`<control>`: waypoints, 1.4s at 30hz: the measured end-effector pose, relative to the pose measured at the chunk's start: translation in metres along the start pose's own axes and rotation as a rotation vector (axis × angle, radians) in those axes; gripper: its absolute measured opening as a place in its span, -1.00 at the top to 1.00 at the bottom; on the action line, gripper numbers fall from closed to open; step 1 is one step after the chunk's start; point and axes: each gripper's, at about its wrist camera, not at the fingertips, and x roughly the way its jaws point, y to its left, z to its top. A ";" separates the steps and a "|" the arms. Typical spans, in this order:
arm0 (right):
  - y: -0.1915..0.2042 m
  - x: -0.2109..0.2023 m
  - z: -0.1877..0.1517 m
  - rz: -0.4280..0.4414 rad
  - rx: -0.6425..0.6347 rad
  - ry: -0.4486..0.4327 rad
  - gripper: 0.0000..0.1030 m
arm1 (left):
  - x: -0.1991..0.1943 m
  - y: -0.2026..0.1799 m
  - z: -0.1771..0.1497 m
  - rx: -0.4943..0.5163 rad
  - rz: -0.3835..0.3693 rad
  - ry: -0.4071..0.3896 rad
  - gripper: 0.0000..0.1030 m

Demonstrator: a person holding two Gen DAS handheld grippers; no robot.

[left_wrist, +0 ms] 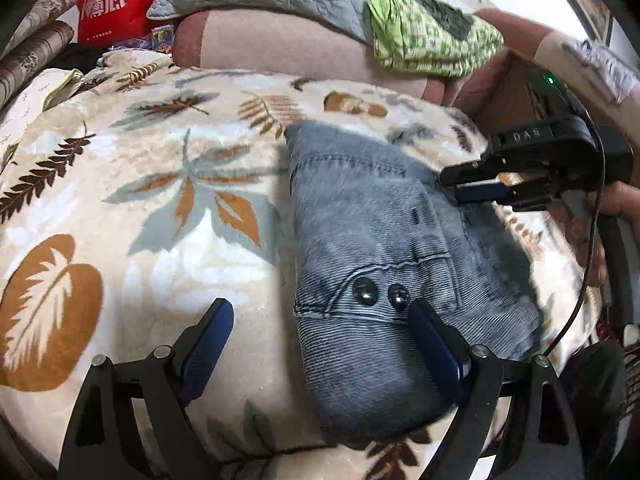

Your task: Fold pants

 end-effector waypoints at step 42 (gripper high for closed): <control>-0.023 0.008 0.001 -0.027 0.036 -0.079 -0.44 | 0.018 -0.004 -0.008 0.049 0.052 0.045 -0.83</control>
